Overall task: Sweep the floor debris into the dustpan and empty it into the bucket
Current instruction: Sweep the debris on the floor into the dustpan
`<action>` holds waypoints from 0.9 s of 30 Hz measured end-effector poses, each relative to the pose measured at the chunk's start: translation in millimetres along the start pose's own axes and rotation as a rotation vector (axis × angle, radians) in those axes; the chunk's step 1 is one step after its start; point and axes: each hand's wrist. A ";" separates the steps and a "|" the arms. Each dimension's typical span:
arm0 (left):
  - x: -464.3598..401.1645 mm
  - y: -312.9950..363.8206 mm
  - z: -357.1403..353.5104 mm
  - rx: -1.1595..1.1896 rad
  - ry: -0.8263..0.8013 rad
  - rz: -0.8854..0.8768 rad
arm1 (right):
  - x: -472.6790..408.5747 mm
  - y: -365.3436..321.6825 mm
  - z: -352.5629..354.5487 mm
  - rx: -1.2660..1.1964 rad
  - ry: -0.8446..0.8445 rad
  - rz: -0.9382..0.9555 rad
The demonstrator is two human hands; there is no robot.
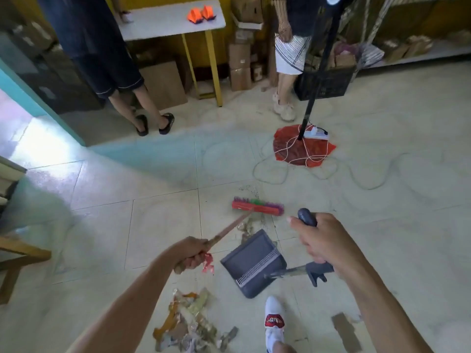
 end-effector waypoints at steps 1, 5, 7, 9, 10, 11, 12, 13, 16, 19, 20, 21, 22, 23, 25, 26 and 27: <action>-10.0 7.9 -0.9 -0.018 -0.002 0.025 | -9.7 -5.4 11.5 -0.001 -0.045 -0.007; -21.8 3.3 9.8 -0.333 0.103 0.133 | -39.6 -24.5 62.6 -0.069 -0.182 -0.056; -9.2 -17.4 21.7 -0.422 0.149 0.175 | -47.5 -34.6 83.2 -0.091 -0.261 -0.092; 9.9 -34.0 30.3 -0.449 0.192 0.234 | -56.8 -41.4 98.6 -0.062 -0.291 -0.103; 18.4 -39.7 34.3 -0.482 0.232 0.245 | -61.2 -43.8 103.1 -0.066 -0.293 -0.099; 26.0 -40.8 37.6 -0.522 0.246 0.251 | -65.9 -46.3 105.6 -0.077 -0.285 -0.092; 32.4 -38.0 39.9 -0.539 0.232 0.247 | -70.6 -47.8 106.4 -0.091 -0.268 -0.083; 37.6 -34.0 40.8 -0.489 0.197 0.224 | -74.7 -48.4 105.4 -0.105 -0.249 -0.077; 48.1 -21.0 27.2 -0.293 0.119 0.151 | -81.5 -44.8 95.6 -0.139 -0.198 -0.071; 41.2 -19.5 -10.0 -0.277 0.118 0.040 | -80.8 -34.5 84.4 -0.152 -0.108 -0.096; 36.5 -19.2 -24.5 -0.278 0.116 0.012 | -78.8 -30.5 80.8 -0.116 -0.049 -0.113; 28.6 -21.3 -35.0 -0.286 0.121 -0.007 | -75.8 -26.8 77.8 -0.055 0.020 -0.128; 18.0 -23.7 -41.3 -0.304 0.130 -0.015 | -71.5 -23.0 75.3 0.028 0.097 -0.138; 9.9 -25.4 -45.6 -0.321 0.136 -0.009 | -66.5 -19.7 73.3 0.125 0.171 -0.140; 4.1 -34.8 -49.5 -0.410 0.150 0.031 | -52.7 -15.2 70.5 0.273 0.292 -0.127; 5.7 -45.9 -46.9 -0.478 0.142 0.061 | -44.3 -13.0 70.3 0.304 0.336 -0.112; 11.1 -58.1 -42.2 -0.549 0.138 0.095 | -35.8 -10.0 70.5 0.318 0.368 -0.100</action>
Point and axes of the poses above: each hand's wrist, its own x-axis away from the middle knuckle, its own z-axis out of the back of the hand, y = z × x, and after that the axes turned 15 degrees about -y, right-handed
